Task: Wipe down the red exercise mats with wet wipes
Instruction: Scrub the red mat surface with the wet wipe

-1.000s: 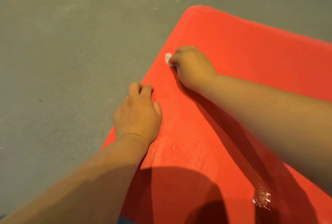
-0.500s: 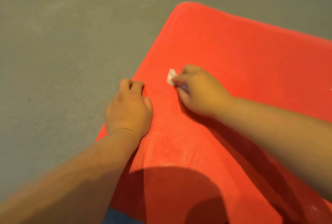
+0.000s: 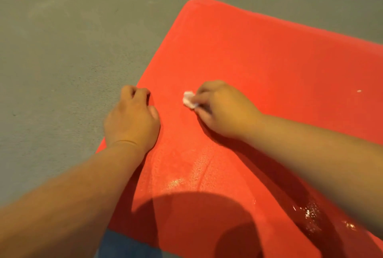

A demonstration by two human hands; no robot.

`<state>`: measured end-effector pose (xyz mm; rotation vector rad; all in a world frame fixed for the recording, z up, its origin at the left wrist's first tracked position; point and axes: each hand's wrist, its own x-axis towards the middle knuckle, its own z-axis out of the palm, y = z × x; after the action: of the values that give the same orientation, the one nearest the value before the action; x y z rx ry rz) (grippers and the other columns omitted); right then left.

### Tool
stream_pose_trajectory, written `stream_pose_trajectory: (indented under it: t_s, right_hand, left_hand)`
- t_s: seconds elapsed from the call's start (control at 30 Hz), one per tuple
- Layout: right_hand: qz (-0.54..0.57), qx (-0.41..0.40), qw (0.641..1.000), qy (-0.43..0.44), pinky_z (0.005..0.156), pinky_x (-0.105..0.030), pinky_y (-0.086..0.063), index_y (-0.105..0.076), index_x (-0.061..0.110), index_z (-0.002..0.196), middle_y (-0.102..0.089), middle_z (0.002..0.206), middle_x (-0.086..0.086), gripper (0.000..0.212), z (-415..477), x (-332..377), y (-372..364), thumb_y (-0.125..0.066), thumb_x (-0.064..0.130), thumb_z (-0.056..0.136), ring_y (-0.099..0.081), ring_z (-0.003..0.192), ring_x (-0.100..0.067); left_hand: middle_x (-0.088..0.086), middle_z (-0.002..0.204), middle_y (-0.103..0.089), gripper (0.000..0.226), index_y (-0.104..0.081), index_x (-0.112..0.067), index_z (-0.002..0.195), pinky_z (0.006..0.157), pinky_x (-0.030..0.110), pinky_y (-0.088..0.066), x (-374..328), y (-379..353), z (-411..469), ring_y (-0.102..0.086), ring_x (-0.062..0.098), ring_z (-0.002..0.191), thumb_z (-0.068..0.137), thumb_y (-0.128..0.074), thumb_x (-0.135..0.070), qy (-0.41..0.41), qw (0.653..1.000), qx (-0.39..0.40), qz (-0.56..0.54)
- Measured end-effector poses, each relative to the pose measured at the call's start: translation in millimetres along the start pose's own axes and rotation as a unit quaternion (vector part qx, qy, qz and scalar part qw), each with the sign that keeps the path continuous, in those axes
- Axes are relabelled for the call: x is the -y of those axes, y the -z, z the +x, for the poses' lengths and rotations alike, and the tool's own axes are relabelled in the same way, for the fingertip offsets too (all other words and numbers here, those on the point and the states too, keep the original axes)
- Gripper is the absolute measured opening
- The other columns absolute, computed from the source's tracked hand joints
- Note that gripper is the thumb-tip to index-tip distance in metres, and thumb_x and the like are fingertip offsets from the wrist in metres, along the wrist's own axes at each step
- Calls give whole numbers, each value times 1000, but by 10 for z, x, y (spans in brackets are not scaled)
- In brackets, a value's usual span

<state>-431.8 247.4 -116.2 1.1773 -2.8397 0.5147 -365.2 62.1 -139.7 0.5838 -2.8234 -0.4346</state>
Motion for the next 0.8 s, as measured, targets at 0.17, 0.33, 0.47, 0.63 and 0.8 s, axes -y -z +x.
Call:
stream_pose_trajectory:
  t_s: [0.17,0.33,0.47,0.63,0.8]
  right_hand:
    - [-75,-8,991,-112,82,-37,-43,-71,9,106,-65,107,-15,25,315,-674,209,-56,18,89,-58,102,-33]
    - [-64,-50,976,-203,82,-35,-39,-71,7,104,-64,105,-18,25,301,-711,158,-54,13,87,-57,101,-34]
    - [24,-12,999,-31,85,-31,-39,-74,11,99,-66,100,-7,19,-265,-142,53,-59,13,87,-58,95,-26]
    - [-81,-24,985,-153,84,-35,-43,-73,15,107,-65,108,-14,24,214,-925,319,-57,17,88,-58,103,-32]
    - [-44,-66,980,-184,86,-35,-41,-71,10,106,-62,108,-13,27,74,-539,91,-52,13,86,-56,101,-33]
  left_hand:
    - [4,119,-48,31,-59,-21,115,64,35,-36,19,4,4,-59,36,80,87,-46,-24,1,1000,-3,-1]
    - [4,119,-47,30,-59,-21,115,64,35,-36,21,12,19,-58,36,79,88,-47,-24,0,1000,-2,-1]
    - [4,120,-47,31,-59,-22,116,65,35,-36,16,2,5,-59,36,80,87,-47,-24,0,1000,1,-3]
    - [4,119,-48,30,-59,-22,114,67,36,-37,23,-7,17,-59,38,83,87,-46,-25,4,1000,-4,-6]
    - [4,118,-47,29,-59,-23,114,67,35,-35,24,-5,26,-58,37,83,88,-45,-26,3,1000,-3,0]
